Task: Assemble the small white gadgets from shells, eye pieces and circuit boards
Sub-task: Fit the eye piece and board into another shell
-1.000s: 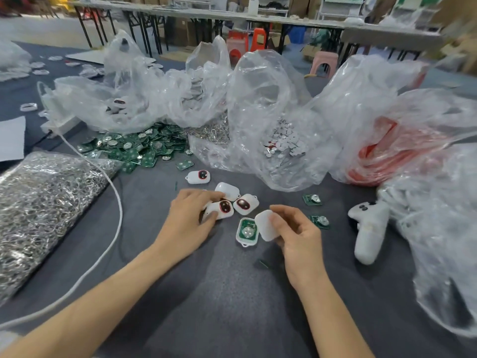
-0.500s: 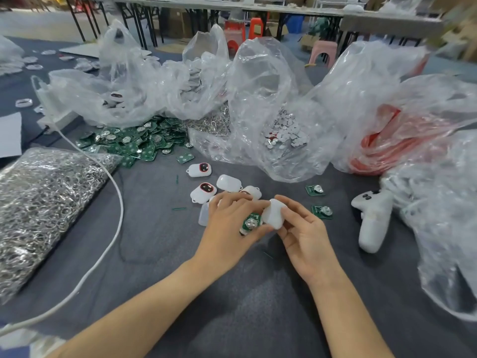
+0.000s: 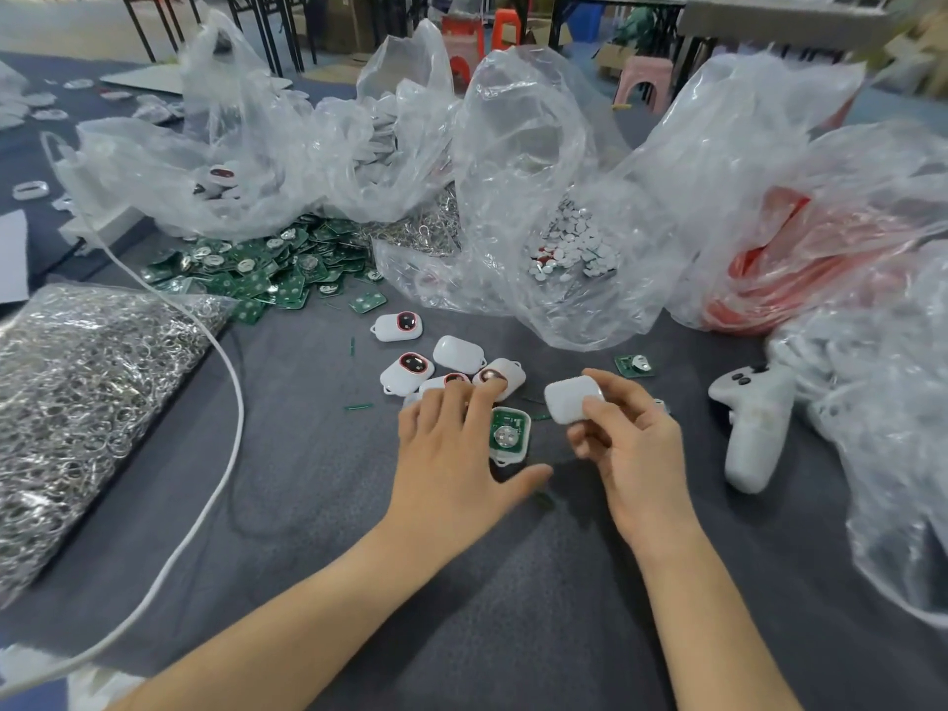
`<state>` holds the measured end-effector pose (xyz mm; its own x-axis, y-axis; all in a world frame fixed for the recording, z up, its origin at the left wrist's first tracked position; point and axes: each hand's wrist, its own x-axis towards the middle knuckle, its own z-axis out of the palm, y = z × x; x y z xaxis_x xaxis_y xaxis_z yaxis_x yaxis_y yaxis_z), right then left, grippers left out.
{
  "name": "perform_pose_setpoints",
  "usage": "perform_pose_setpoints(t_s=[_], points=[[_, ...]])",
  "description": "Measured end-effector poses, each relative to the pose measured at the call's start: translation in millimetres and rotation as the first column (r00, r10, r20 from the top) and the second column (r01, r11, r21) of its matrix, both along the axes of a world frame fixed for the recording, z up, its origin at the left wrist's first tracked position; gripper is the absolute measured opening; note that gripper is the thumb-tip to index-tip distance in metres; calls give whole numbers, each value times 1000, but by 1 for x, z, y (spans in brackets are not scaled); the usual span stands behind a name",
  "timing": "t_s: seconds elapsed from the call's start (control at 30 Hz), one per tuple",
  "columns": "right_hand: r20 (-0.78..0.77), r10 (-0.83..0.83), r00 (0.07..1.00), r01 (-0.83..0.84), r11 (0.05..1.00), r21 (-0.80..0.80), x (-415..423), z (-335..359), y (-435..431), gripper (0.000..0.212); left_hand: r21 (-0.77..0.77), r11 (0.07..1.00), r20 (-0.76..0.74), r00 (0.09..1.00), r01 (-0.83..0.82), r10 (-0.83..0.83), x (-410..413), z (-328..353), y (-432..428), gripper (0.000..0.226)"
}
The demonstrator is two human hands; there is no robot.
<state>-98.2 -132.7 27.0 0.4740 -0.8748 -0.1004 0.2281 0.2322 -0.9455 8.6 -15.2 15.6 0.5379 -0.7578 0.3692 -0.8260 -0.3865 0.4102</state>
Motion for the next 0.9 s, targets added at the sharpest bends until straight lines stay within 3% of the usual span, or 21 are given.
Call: perform_pose_setpoints(t_s=[0.13,0.23,0.33,0.4,0.47,0.57,0.63,0.77,0.9], points=[[-375,-129,918,8,952,-307,-7,-7,-9,24,103,994,22,1000,-19,17,2,-4,-2,80],[-525,-138,840,-98,913,-397,-14,-8,-12,25,63,997,19,999,33,-34,4,-6,-2,71],[-653,-26,757,-328,849,-414,-25,-2,-21,39,-2,991,-38,990,132,-132,5,-7,-1,68],[-737,44,675,-512,747,-424,-30,5,-28,42,-42,985,-91,981,170,-173,6,-7,-1,68],[-803,9,596,-628,629,-459,-31,10,-33,39,-93,976,-179,961,198,-212,9,-8,1,69],[-819,-95,566,-655,551,-517,-34,16,-36,38,-123,962,-309,912,242,-269,17,-9,7,75],[-785,-114,608,-621,547,-561,-36,21,-34,37,-107,962,-349,897,250,-272,22,-9,11,79],[-709,-30,705,-587,536,-607,-22,29,-22,34,-103,968,-379,890,231,-252,27,-9,12,80],[-723,42,690,-652,469,-595,6,29,-11,35,-132,964,-412,871,232,-266,26,-6,10,82]])
